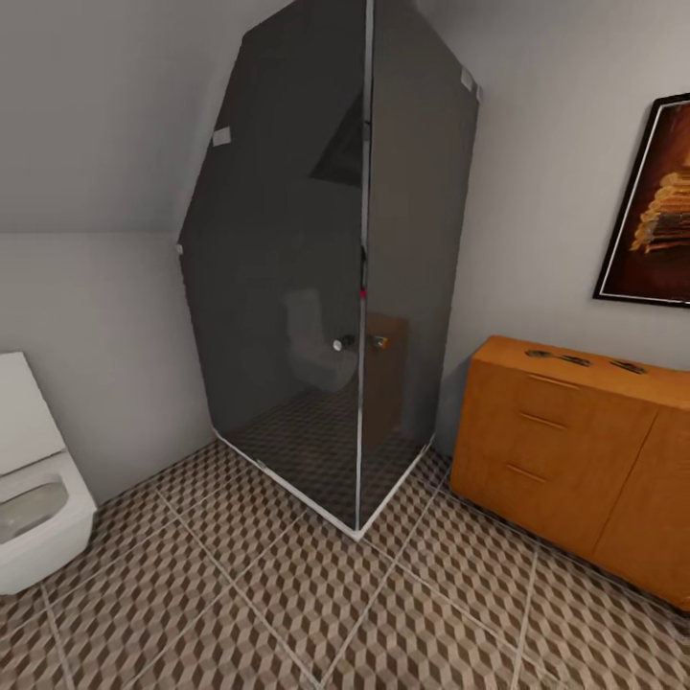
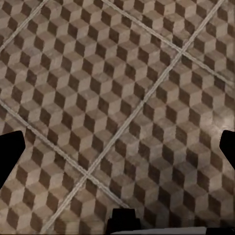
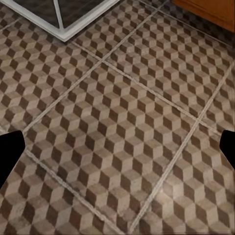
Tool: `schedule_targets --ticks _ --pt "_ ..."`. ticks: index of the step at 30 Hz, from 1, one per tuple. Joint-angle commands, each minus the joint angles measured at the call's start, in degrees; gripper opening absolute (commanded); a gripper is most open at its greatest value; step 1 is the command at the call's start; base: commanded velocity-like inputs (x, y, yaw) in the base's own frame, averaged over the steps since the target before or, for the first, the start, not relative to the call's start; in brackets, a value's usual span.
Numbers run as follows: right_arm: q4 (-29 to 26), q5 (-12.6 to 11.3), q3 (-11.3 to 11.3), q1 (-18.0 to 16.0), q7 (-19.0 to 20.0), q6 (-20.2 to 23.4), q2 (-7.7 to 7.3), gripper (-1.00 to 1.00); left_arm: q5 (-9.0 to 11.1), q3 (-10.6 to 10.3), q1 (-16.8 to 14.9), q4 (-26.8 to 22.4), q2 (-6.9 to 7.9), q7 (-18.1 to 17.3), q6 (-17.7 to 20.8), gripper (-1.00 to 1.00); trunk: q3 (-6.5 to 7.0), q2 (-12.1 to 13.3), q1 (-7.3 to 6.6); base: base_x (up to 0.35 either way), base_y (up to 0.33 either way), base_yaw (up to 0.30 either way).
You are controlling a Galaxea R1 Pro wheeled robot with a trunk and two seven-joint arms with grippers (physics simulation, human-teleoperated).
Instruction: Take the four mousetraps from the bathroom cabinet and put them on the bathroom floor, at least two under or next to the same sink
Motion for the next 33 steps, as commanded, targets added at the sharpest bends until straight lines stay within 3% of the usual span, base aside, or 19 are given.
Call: schedule_targets --ticks 1,3,11,22,33 --pt "0.0 0.3 0.0 0.0 -0.3 -0.1 0.02 1.0 -0.1 0.0 0.0 0.7 0.02 0.0 -0.2 1.0 -0.05 0.0 0.0 0.0 0.0 -0.228" --pt "0.1 0.3 0.0 0.0 -0.3 -0.1 0.02 1.0 -0.1 0.0 0.0 4.1 0.12 0.0 -0.9 1.0 -0.05 0.0 0.0 0.0 0.0 -0.228" --pt "0.8 0.1 0.0 0.0 -0.1 -0.1 0.07 1.0 -0.1 0.0 0.0 10.5 0.31 0.2 -1.3 1.0 -0.05 0.0 0.0 0.0 0.0 -0.228" --pt "5.2 0.0 0.0 0.0 -0.1 0.1 0.2 1.0 -0.1 -0.1 0.0 16.4 0.34 0.2 -1.4 1.0 -0.05 0.0 0.0 0.0 0.0 -0.211" --pt "21.5 -0.1 -0.1 0.0 -0.1 0.0 0.5 1.0 -0.1 -0.1 0.0 23.2 0.35 0.2 -1.3 1.0 -0.05 0.0 0.0 0.0 0.0 -0.171"
